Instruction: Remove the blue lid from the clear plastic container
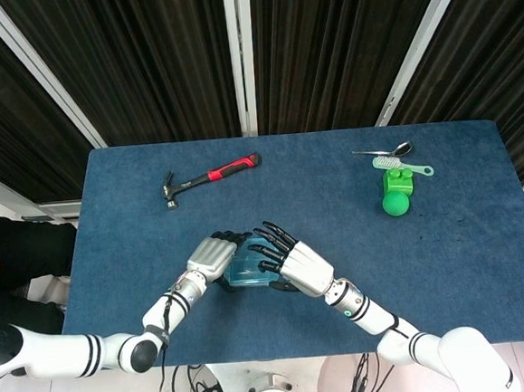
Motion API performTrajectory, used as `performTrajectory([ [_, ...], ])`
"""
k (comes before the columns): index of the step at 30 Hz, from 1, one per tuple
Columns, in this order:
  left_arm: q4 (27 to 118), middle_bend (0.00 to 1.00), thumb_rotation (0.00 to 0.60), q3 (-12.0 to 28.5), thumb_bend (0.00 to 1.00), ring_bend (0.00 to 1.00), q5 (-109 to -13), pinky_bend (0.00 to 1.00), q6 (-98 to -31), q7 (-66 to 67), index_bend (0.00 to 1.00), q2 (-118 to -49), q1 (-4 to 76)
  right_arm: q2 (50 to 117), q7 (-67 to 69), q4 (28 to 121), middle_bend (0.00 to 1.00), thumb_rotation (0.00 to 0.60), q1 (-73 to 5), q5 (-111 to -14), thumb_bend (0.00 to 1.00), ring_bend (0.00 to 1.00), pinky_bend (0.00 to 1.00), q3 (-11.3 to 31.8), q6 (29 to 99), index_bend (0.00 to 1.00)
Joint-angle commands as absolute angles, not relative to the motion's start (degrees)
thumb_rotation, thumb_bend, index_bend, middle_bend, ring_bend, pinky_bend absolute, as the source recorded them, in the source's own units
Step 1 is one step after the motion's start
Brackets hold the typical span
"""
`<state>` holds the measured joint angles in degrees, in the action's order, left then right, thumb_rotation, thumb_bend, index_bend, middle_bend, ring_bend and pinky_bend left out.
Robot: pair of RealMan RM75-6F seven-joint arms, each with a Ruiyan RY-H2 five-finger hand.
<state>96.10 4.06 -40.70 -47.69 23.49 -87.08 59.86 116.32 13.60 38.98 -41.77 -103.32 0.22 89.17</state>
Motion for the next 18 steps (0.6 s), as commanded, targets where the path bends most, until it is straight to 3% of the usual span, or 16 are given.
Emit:
performTrajectory([
  [1,96.1,0.11,0.600,4.0,0.00,0.08,-41.0,0.13,-47.7,23.4,0.00,-87.1,59.7,116.3,13.2,38.8,0.25,0.600,-42.0,-103.4,0.64,0.01,0.06,0.4,89.5,0.55],
  [9,95.9,0.10,0.600,4.2,0.00,0.08,-42.0,0.13,-47.4,22.5,0.00,-87.1,59.2,116.8,13.2,37.9,0.27,0.600,-42.5,-103.5,0.71,0.04,0.10,-0.2,88.7,0.63],
  [18,96.1,0.02,0.600,4.4,0.00,0.00,-42.8,0.09,-47.6,21.9,0.00,-86.8,58.6,117.7,13.4,36.7,0.31,0.600,-42.6,-103.4,0.76,0.06,0.11,-0.3,89.0,0.79],
])
